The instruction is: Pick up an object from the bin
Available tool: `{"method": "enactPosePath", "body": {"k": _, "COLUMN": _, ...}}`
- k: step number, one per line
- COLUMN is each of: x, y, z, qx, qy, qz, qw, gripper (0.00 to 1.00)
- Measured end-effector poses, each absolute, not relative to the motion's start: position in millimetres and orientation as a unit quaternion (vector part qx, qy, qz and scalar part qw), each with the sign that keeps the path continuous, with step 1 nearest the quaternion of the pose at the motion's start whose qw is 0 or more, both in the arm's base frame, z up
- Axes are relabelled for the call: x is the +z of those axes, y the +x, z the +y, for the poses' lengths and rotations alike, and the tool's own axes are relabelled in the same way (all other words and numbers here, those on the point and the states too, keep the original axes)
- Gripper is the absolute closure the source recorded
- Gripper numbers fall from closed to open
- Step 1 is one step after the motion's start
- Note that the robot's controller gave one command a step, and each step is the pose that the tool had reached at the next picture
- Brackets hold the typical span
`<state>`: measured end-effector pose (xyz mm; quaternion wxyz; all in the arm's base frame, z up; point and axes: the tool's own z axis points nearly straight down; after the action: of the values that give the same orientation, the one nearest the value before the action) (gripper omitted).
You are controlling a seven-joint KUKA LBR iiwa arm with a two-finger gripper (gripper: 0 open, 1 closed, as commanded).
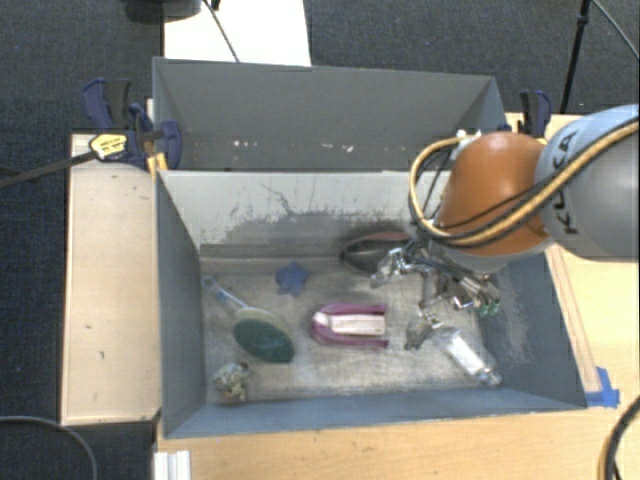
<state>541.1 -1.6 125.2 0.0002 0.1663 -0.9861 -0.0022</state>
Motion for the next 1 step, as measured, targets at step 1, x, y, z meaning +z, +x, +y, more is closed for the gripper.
{"method": "enactPosePath", "body": {"k": 1, "x": 74.7, "y": 533.5, "z": 43.4, "qx": 0.000, "qy": 0.338, "qz": -0.941, "qw": -0.003, "gripper": 0.00}}
